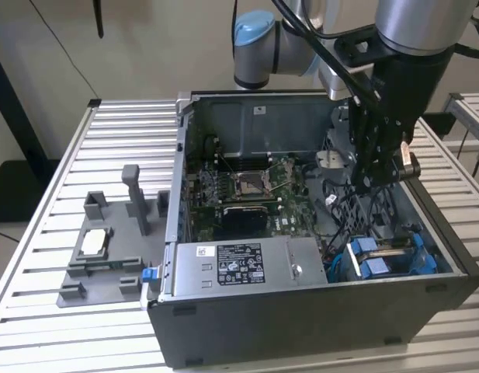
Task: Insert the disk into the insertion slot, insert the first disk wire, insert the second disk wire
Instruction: 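Insert the second disk wire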
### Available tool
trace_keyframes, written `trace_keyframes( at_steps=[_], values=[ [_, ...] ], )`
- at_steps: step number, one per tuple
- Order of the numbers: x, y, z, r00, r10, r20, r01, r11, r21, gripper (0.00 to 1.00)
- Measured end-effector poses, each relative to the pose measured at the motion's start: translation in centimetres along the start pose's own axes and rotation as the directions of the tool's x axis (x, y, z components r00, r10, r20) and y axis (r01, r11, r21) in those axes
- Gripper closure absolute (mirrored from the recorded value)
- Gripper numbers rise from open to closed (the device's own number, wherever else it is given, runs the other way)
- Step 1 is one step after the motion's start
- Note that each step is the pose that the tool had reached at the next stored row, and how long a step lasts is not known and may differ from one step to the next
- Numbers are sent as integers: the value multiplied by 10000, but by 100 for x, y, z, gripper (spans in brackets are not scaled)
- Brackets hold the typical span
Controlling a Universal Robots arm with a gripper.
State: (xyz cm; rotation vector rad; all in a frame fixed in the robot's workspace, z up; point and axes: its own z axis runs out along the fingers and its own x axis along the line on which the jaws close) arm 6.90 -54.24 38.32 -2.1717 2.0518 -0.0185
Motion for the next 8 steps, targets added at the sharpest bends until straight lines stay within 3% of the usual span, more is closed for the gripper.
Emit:
trace_keyframes(
  at_steps=[2,5,8],
  values=[
    [5,1,3,10000,-12,-49,12,10000,-4,88],
    [61,-32,10,10000,-13,-63,13,10000,-25,89],
    [61,-32,11,9999,-19,-101,19,10000,-30,89]
  ],
)
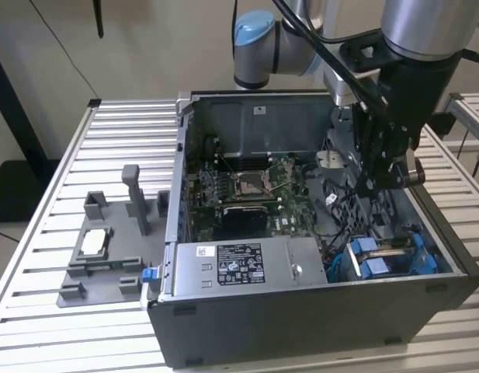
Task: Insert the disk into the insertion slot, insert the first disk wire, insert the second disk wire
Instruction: 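Insert the second disk wire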
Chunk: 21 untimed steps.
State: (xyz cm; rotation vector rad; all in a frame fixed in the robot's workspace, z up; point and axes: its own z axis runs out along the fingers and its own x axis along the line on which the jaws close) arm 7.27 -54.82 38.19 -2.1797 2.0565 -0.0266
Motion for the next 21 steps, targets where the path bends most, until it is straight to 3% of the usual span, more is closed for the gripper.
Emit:
trace_keyframes(
  at_steps=[4,6,8,9,13,14,17,21],
  values=[
    [-21,27,-9,10000,-70,-15,70,10000,-7,82],
    [-31,49,-13,9999,-114,-26,114,9999,-11,70],
    [-57,56,-12,9999,-150,-57,150,9999,10,70],
    [-69,55,-11,9998,-165,-62,166,9999,50,63],
    [-94,54,-7,9997,-239,-75,242,9992,322,63],
    [-97,53,-7,9997,-251,-81,254,9990,358,63],
    [-98,54,-2,9996,-262,-130,266,9990,369,63],
    [-97,56,16,9993,-278,-267,287,9989,361,65]
  ],
)
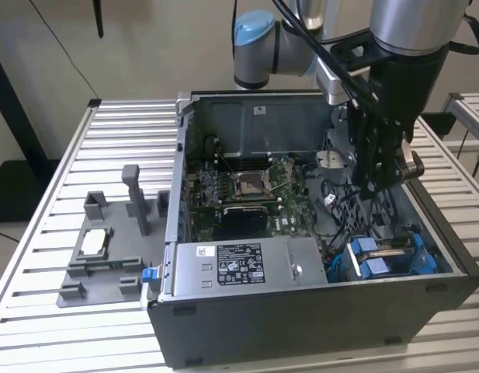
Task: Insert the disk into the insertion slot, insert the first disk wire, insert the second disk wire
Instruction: 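Insert the second disk wire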
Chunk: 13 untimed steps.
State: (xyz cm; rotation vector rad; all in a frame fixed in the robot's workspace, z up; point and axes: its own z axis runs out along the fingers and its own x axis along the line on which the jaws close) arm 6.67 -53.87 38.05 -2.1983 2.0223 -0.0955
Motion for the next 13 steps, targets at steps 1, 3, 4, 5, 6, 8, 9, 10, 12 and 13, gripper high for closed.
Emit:
trace_keyframes(
  at_steps=[1,3,4,5,6,8,9,10,12,13],
  values=[
    [0,1,7,10000,-5,-30,5,10000,-3,65],
    [0,2,16,10000,-12,-73,12,10000,-6,73],
    [1,3,18,10000,-13,-83,13,10000,-7,73],
    [1,3,20,10000,-14,-90,13,10000,-8,73],
    [1,3,21,10000,-15,-98,15,10000,-9,73],
    [1,3,24,9999,-18,-113,18,10000,-10,75],
    [1,3,24,9999,-18,-116,18,10000,-10,75],
    [1,4,25,9999,-18,-117,18,10000,-11,75],
    [1,4,26,9999,-18,-117,18,10000,-11,82],
    [3,4,27,9999,-18,-116,18,10000,-10,84]
  ],
)
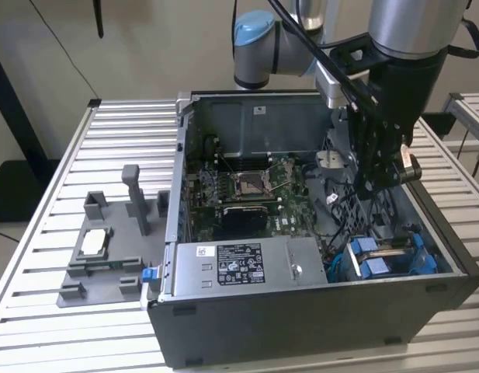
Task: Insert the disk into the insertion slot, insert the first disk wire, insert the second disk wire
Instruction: 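Insert the second disk wire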
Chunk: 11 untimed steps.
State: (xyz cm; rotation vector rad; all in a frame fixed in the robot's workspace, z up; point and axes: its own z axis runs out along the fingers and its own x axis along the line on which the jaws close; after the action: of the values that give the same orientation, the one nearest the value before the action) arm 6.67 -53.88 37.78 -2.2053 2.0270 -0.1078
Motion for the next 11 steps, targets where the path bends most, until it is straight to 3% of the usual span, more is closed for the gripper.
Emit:
trace_keyframes(
  at_steps=[11],
  values=[
    [49,-30,8,10000,0,1,0,10000,0,84]
  ],
)
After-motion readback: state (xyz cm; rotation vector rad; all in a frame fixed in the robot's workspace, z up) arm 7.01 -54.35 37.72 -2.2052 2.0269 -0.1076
